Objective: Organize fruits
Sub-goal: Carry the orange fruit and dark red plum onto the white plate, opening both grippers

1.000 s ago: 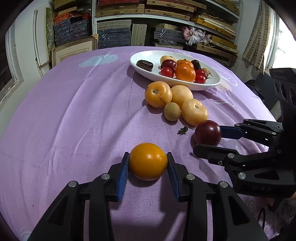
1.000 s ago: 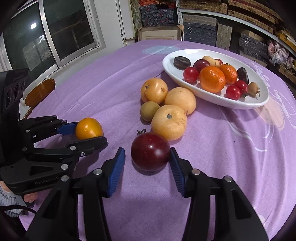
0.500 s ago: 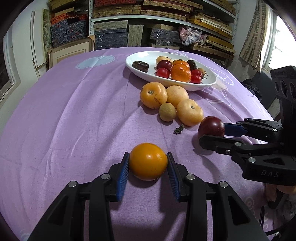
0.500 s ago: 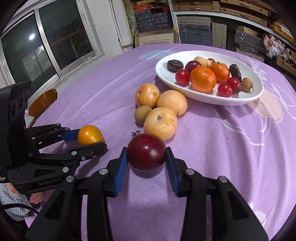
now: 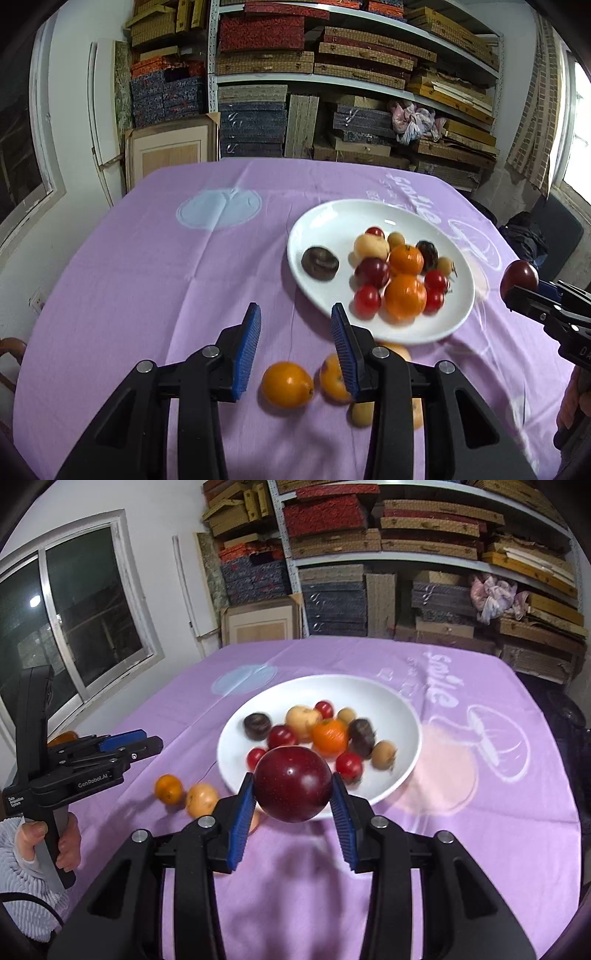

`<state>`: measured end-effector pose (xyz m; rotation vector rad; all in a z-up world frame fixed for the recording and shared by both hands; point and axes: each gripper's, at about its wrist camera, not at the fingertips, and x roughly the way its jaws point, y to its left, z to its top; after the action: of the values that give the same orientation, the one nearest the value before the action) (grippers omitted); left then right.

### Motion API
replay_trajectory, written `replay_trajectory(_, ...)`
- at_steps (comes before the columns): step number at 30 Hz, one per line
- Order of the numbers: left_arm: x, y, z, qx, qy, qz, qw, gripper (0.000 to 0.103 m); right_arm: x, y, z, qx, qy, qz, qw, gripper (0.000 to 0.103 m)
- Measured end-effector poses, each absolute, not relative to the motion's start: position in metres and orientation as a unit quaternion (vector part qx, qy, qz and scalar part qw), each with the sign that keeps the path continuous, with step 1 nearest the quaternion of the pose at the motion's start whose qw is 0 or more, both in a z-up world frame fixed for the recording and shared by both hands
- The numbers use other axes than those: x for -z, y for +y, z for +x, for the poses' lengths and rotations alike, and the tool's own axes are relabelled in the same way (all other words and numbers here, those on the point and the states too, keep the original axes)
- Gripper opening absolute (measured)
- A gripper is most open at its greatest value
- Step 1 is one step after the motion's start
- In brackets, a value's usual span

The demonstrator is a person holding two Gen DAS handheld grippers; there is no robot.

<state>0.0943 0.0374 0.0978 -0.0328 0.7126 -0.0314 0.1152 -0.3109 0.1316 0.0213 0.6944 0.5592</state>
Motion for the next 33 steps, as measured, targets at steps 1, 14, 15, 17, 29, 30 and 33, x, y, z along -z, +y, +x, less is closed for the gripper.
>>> replay_trajectory(1,-0.1,0.033,0.105,0.016,0.347,-0.017,0.938,0.04,-0.134,-0.314,0.126,-0.264,0.333,0.016,0.905,0.039)
replay_trajectory(14,-0.059,0.042,0.122,0.009,0.385,0.028,0.923,0.04,-0.075,-0.306,0.195,-0.27,0.386,0.025,0.882,0.04)
replay_trajectory(15,-0.052,0.047,0.122,0.014,0.396,0.025,0.918,0.04,-0.075,-0.305,0.195,-0.272,0.387,0.027,0.881,0.04)
replay_trajectory(17,-0.04,0.055,0.126,0.006,0.408,0.02,0.913,0.04,-0.075,-0.303,0.193,-0.274,0.387,0.024,0.88,0.04)
replay_trajectory(29,-0.02,0.049,0.159,0.023,0.415,0.02,0.909,0.037,-0.073,-0.306,0.192,-0.279,0.392,0.033,0.876,0.04)
replay_trajectory(30,-0.019,0.05,0.162,0.021,0.414,0.023,0.91,0.037,-0.073,-0.306,0.192,-0.281,0.392,0.034,0.875,0.04)
replay_trajectory(33,-0.018,0.049,0.17,0.021,0.407,0.035,0.912,0.038,-0.072,-0.306,0.193,-0.282,0.394,0.034,0.874,0.04)
